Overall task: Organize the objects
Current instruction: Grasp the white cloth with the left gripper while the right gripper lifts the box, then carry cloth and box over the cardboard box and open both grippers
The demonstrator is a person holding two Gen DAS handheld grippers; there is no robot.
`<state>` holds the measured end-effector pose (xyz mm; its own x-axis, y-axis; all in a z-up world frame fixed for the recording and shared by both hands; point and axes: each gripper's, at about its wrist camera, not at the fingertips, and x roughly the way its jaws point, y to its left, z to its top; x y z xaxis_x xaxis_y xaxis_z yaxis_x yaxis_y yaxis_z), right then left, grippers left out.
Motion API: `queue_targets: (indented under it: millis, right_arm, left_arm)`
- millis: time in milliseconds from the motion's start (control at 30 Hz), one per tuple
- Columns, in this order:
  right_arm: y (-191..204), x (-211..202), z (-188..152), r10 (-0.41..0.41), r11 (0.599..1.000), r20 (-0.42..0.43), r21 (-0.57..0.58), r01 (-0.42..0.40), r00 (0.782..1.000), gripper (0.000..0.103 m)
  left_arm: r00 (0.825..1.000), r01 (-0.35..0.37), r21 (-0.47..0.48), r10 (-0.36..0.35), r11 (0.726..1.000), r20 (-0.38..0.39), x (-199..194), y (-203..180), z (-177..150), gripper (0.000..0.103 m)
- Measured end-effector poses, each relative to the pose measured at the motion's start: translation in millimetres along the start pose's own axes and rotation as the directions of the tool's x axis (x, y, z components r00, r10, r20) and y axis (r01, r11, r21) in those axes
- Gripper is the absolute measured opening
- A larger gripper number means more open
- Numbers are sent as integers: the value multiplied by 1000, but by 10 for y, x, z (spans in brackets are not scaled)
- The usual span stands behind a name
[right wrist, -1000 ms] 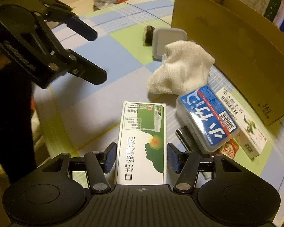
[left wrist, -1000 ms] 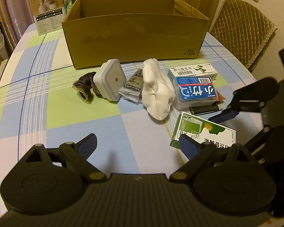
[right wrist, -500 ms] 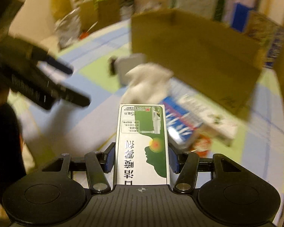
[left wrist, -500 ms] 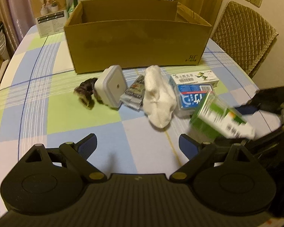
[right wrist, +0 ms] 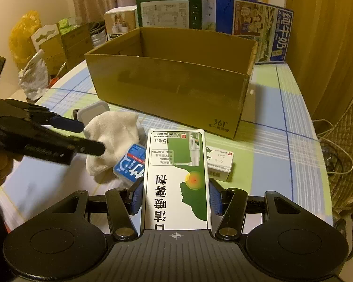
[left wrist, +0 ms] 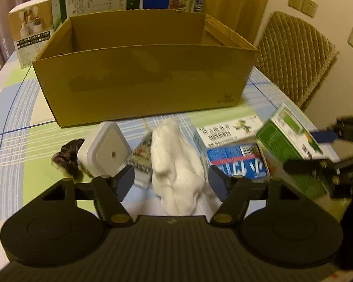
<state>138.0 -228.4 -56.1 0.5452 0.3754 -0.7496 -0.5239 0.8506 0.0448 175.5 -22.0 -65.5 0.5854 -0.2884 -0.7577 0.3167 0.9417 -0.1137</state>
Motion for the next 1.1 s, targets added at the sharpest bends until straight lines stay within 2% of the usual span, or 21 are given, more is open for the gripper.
queue_targets:
  millis: [100,167,333,600,800,933,1100]
  right_arm:
    - [-8,58,16,6,1000,-5,10,-5,1000,52]
    - [-2,73,21,7,1000,-8,16,-7,1000,52]
    - [1,76,20,12,1000,-20,27,-11,1000,52]
    - [-4,-87,85,0,999,-11,50,0,1000,52]
    - [16,-284,295,5,998,29,59,-7,1000,52]
    - [11,-384,618,18,999,71,44,-21,997,52]
    - [-109,-498,1276,-6,999,162,45,-1,987,53]
  left_arm:
    - [1000,0,-26,0,1000,-2,93,36,59,45]
    - [1000,-2,-35,2,999,-12,154,34,87,28]
    - [1000,4,-29,-5,1000,-30,134,-20,79,13]
    - [1000,-5,-11,5,1000,-12,-234,-77,188,12]
    - [999,-13,1,13,1000,40,-634,-67,468,12]
    - [998,-24,9,23,1000,64,-790,-39,765,12]
    - [993,-52,18,50,998,110,-922,78,1243,12]
